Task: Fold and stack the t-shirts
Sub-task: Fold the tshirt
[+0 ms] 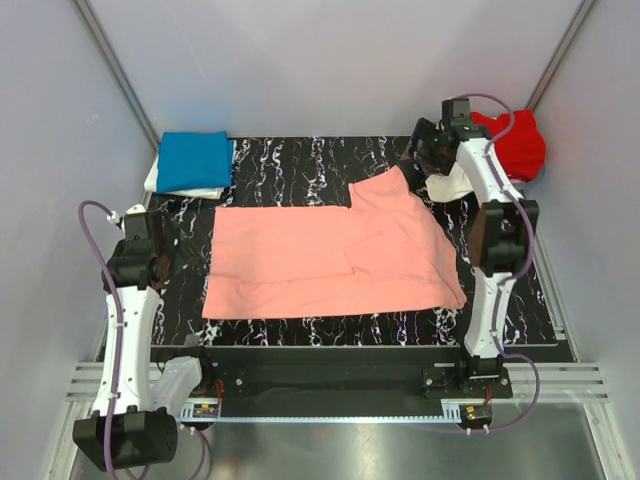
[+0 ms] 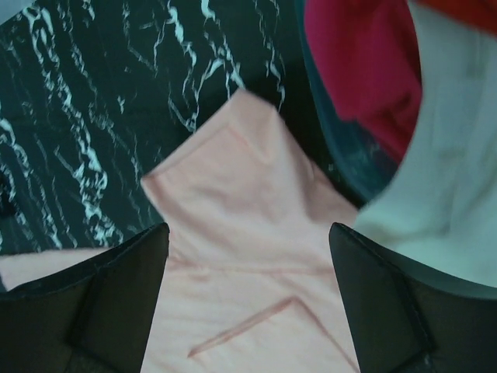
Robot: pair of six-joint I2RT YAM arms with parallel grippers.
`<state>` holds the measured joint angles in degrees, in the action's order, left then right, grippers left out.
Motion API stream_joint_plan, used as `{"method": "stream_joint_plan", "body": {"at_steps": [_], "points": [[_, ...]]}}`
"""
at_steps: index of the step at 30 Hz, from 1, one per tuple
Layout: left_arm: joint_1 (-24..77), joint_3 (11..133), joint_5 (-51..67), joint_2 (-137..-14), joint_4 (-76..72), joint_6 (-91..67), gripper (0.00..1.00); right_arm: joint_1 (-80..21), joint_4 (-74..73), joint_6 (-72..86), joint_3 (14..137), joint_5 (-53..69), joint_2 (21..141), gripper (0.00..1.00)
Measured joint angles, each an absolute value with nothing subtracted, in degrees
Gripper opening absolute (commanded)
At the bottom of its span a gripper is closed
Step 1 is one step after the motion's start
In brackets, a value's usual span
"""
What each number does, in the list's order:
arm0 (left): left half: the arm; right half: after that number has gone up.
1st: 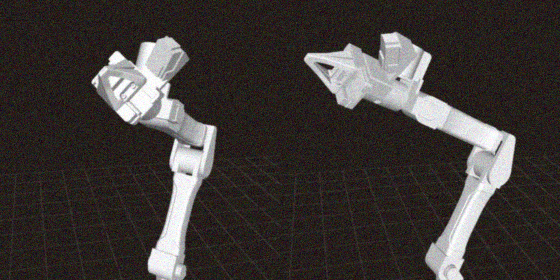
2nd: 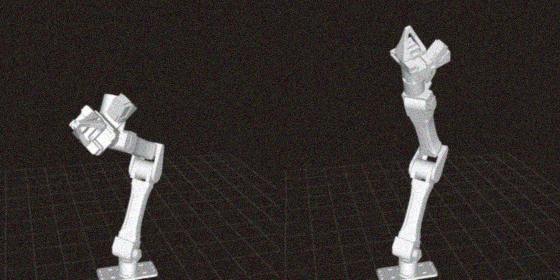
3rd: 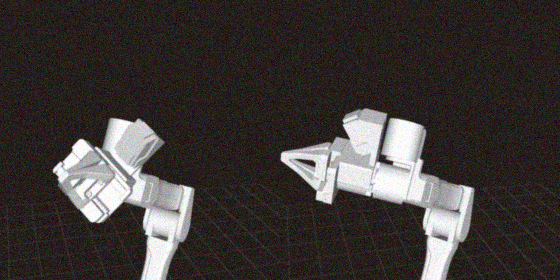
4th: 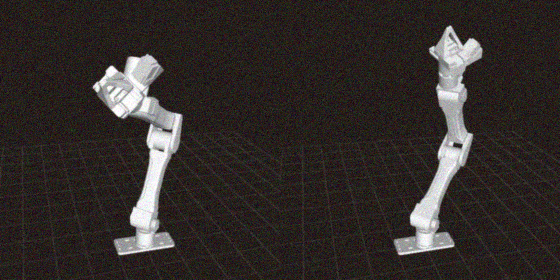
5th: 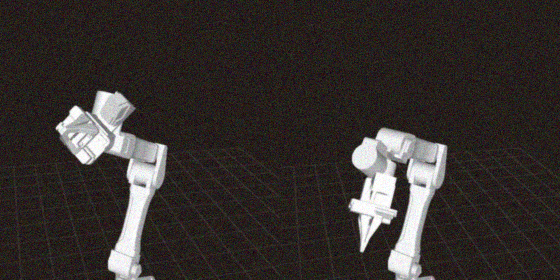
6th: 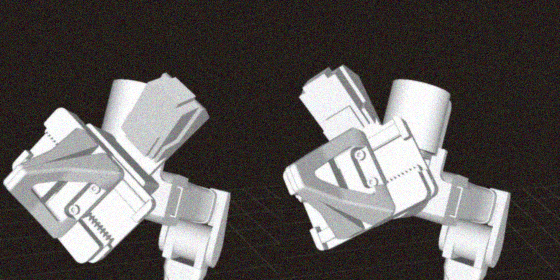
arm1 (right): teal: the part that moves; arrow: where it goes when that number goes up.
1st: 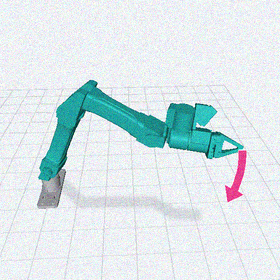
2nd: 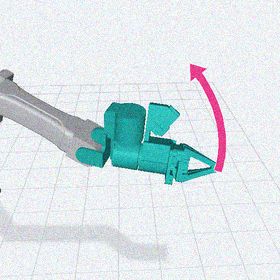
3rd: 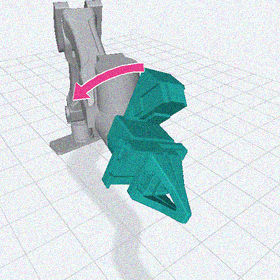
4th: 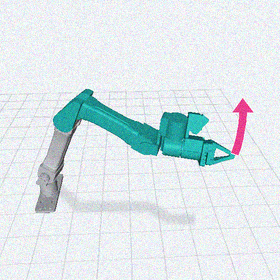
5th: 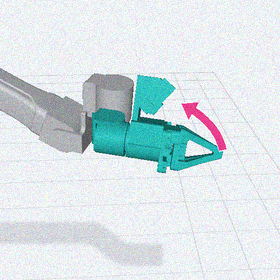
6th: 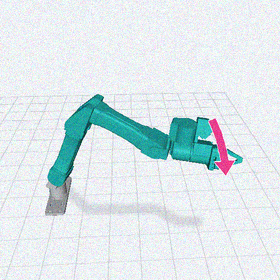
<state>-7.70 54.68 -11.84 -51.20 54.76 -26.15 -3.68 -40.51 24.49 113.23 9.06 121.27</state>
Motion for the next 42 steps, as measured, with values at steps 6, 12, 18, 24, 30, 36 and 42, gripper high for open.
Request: {"method": "stream_joint_plan", "body": {"at_steps": [6, 12, 18, 24, 30, 36, 42], "points": [[-7.8, 54.7, -11.9, -50.0, 53.9, -25.9, 0.93, -3.9, -45.5, 20.9, 139.3, 10.1, 143.1, 0.89], [-8.0, 54.5, -11.9, -49.2, 53.7, -25.9, 0.93, -5.5, -46.2, 17.6, 145.9, 11.7, 150.6, 0.87], [-9.2, 54.1, -11.8, -49.1, 53.4, -25.9, 0.93, -6.5, -46.2, 16.1, 148.6, 10.4, 153.2, 0.84], [-9.7, 53.9, -11.7, -49.1, 53.1, -25.9, 0.93, -6.5, -45.2, 15.7, 148.1, 7.6, 153.6, 0.66], [-9.8, 53.9, -11.6, -49.1, 53.1, -25.9, 0.93, -6.8, -44.7, 15.6, 147.2, 6.9, 155.0, 0.54], [-10.0, 53.8, -11.4, -49.1, 53.0, -25.9, 0.93, -6.2, -44.3, 15.5, 146.4, 6.1, 155.3, 0.15], [-10.5, 53.8, -10.9, -49.1, 53.0, -25.7, 0.93, -5.8, -43.1, 16.0, 144.2, 6.2, 154.4, 0.0]]}}
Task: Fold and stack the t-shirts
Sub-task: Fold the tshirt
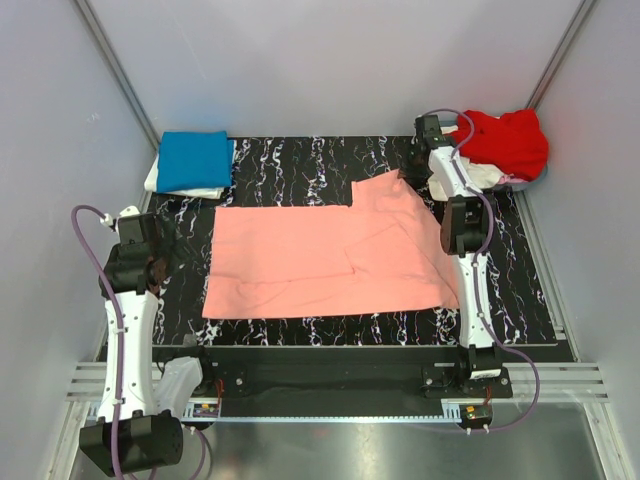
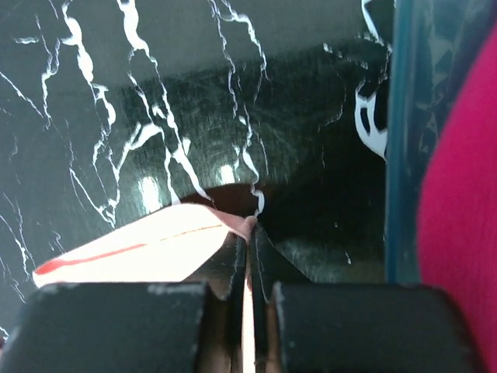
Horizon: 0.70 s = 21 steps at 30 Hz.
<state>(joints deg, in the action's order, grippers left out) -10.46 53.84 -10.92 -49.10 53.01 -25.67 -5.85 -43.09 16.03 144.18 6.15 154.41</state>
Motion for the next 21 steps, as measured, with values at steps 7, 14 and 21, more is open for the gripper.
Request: {"method": "stream_joint_plan", "body": {"at_steps": [7, 14, 21], "points": [[-10.5, 53.8, -10.1, -49.5, 52.8, -25.3, 0.91, -5.9, -41.3, 17.0, 126.6, 4.0, 143.2, 0.0], [-10.5, 53.8, -6.0, -57.6, 51.0, -24.9, 0.89, -5.9, -41.8, 20.6, 107.8, -2.7, 123.9, 0.0], [-4.6, 62.9, -5.6, -78.9, 47.4, -27.3, 0.79, -5.9, -39.9, 21.4, 97.3, -2.4, 111.2, 0.0]]}}
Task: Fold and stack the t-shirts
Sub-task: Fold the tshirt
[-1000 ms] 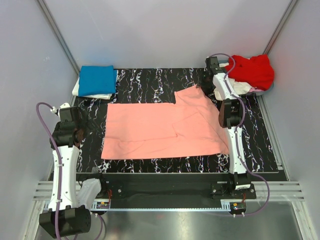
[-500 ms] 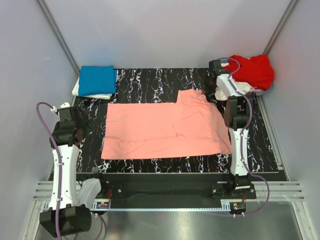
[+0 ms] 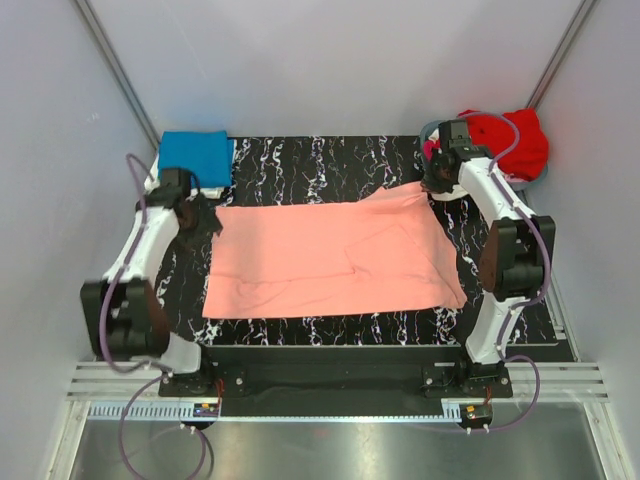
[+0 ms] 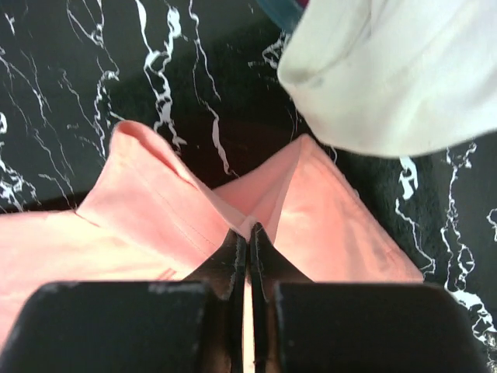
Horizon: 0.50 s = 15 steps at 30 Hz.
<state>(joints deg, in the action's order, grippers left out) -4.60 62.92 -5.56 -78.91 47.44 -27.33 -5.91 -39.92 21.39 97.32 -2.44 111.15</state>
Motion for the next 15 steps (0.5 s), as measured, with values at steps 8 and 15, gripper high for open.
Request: {"method": "stream_joint_plan", "body": {"at_steps": [8, 15], "points": [[-2.4, 84.9, -4.7, -108.0, 42.5, -29.3, 0.63, -5.9, -38.2, 21.5, 87.6, 1.1, 107.5, 0.0], [-2.4, 93.8, -5.0, -118.8, 42.4, -32.1, 0.61, -5.9, -36.8, 22.0, 85.3, 4.5, 106.6, 0.0]]}}
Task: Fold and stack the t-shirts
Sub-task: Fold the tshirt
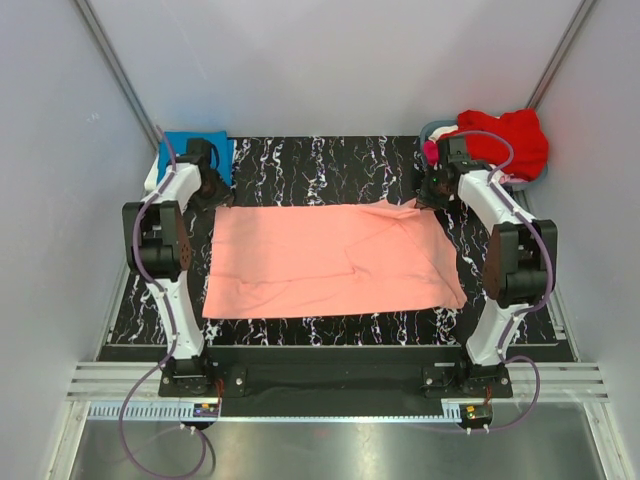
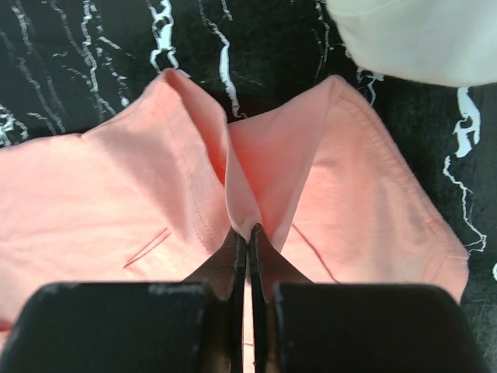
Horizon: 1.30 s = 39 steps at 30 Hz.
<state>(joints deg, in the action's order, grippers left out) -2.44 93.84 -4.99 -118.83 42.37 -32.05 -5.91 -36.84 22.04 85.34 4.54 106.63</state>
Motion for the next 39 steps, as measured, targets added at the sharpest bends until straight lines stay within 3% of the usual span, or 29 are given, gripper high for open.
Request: {"method": "stream_joint_plan", "body": {"at_steps": [15, 20, 27, 29, 31, 39], "points": [[-0.6, 99.8, -11.2, -126.6, 42.7, -37.8, 0.59, -5.9, -34.0, 23.0, 83.4, 8.1, 103.9, 0.0], [-0.3, 101.1, -12.4, -127.6, 42.3, -38.9, 0.46, -6.0, -33.8, 23.0, 82.4, 8.3, 103.9, 0.0], [-0.4, 101.2, -12.8, -127.8, 42.3, -39.6, 0.09, -6.5, -33.8, 23.0, 82.3, 8.3, 103.9, 0.0], [-0.3, 101.4, -12.7, -127.9, 42.3, -39.6, 0.04, -6.7, -33.7, 23.0, 82.3, 8.3, 103.9, 0.0], [-0.3, 101.6, -12.7, -128.0, 42.3, -39.5, 0.0, -6.7, -33.7, 23.0, 82.3, 8.3, 103.9, 0.0], [0.2, 101.6, -12.8, -127.7, 42.5, -38.8, 0.0, -6.7, -34.4, 22.9, 84.3, 8.3, 103.9, 0.0]]}}
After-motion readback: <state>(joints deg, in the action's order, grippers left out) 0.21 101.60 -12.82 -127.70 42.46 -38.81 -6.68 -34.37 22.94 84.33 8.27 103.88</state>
